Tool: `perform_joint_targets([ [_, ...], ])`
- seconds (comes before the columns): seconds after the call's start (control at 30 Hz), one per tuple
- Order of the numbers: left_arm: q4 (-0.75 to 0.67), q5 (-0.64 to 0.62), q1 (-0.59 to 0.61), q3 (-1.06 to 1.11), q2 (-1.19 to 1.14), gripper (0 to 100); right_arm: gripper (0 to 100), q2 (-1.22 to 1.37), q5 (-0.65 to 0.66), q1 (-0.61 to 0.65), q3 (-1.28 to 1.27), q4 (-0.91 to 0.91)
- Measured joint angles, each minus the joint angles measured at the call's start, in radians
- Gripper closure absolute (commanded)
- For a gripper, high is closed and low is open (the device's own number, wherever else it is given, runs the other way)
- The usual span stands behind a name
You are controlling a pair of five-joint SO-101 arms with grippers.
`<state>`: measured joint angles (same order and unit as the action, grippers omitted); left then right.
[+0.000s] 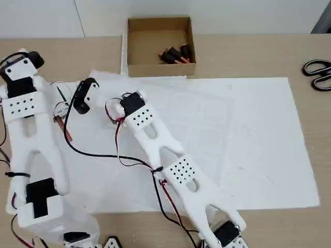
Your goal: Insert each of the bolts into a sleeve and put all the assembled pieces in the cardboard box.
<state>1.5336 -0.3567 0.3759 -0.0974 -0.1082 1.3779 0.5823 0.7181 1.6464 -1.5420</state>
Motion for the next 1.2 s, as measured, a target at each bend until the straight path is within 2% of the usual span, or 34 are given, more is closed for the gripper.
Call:
perform_joint_targets([
  [0.17, 0.000, 0.000, 0.021, 0.000, 0.000, 100, 94.3, 0.000, 0.002, -0.008, 0.006, 0.014],
  [0.77, 0.000, 0.000, 0.037, 0.000, 0.000, 100, 95.0, 0.000, -0.068, -0.044, 0.011, 0.014],
  [1.03, -0.002, 0.000, 0.037, 0.000, 0.000, 100, 95.3, -0.025, -0.147, -0.097, 0.008, 0.000],
  [1.2, -0.002, 0.000, 0.037, 0.000, 0.000, 100, 99.3, -0.049, -0.212, -0.146, 0.008, -0.015],
])
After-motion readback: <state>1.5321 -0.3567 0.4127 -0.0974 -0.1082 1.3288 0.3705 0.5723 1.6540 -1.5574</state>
